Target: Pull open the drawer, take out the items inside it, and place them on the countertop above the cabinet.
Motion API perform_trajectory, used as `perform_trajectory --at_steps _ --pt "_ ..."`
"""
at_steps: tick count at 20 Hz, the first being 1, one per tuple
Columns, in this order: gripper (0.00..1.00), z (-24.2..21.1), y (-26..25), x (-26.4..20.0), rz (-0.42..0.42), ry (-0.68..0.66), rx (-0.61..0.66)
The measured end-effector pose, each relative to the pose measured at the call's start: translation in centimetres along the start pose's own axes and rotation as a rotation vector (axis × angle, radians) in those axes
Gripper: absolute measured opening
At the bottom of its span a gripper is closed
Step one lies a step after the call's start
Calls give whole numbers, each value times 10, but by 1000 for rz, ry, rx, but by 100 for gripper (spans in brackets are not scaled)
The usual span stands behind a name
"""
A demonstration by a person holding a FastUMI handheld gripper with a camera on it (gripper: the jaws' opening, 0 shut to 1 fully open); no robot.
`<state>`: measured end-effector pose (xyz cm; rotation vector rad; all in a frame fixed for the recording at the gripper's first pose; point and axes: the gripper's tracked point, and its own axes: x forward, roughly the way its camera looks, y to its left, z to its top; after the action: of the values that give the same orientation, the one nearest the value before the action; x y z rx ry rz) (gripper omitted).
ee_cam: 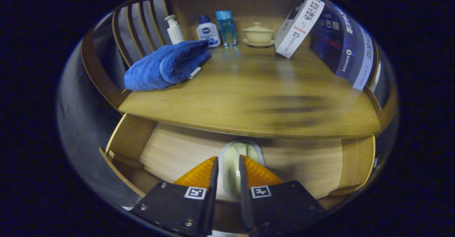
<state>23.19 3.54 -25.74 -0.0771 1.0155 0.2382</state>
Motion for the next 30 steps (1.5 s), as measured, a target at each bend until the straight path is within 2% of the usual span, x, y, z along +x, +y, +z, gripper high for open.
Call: perform_trajectory --at_steps 2,3,14,19,22,25,28,29,30 --pt "40 0 3 -1 8 -10 -23" --pt "48 -1 4 -2 8 -16 -33" --pt "48 -11 -22 -17 -122 7 -38" --pt "48 -18 -28 -2 -112 65 -91" --pt "48 -20 -27 16 -106 56 -88" --pt "19 -26 -25 15 -128 73 -105" --pt "18 -15 -25 7 -156 33 -141" --pt "11 -11 -27 3 -179 11 -162" --pt "11 -5 -29 -4 -196 -7 -176"
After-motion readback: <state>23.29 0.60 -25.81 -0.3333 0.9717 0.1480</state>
